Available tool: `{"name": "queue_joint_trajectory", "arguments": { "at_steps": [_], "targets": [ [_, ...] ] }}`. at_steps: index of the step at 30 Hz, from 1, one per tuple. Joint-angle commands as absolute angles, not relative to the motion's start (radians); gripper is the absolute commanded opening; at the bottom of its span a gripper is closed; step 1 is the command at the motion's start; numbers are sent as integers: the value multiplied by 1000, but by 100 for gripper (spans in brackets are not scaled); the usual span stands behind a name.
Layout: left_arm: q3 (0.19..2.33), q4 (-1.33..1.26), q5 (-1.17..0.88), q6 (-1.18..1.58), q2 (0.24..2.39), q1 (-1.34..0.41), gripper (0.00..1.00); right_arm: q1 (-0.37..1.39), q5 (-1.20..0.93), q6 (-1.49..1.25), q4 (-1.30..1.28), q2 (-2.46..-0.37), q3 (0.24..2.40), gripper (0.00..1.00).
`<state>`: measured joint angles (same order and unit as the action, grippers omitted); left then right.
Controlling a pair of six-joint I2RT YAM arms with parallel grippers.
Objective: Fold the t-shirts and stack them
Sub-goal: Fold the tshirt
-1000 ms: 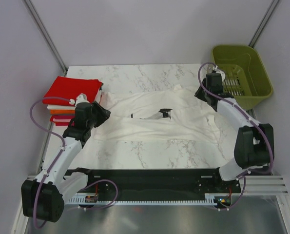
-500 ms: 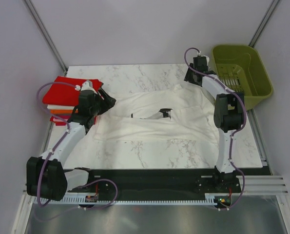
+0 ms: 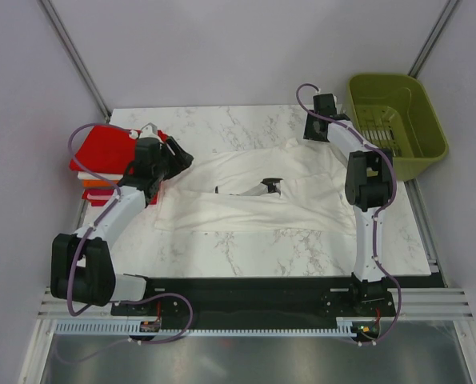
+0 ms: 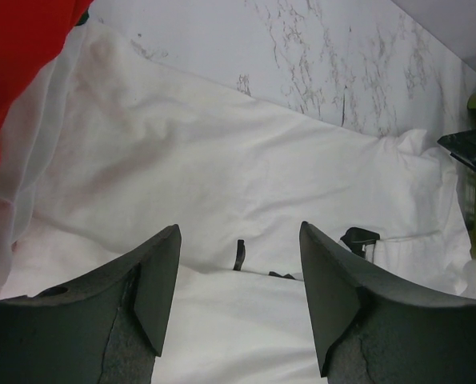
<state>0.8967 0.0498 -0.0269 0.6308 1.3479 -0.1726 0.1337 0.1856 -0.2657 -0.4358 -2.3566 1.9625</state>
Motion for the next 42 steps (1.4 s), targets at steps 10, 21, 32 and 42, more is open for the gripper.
{"name": "queue_joint_trajectory", "arguments": {
  "at_steps": [10, 21, 32, 42],
  "targets": [
    [940, 28, -12, 583, 1367, -175, 67, 132, 147, -192, -525, -2378, 1997, 54],
    [948, 44, -14, 603, 1359, -175, 65, 106, 183, -277, -502, -2332, 1955, 0],
    [965, 51, -15, 598, 1364, -176, 64, 32, 221, -428, -85, -2016, 1543, 0],
    [983, 74, 21, 583, 1381, -178, 64, 35, 112, -382, -75, -2039, 1552, 59]
  ]
}}
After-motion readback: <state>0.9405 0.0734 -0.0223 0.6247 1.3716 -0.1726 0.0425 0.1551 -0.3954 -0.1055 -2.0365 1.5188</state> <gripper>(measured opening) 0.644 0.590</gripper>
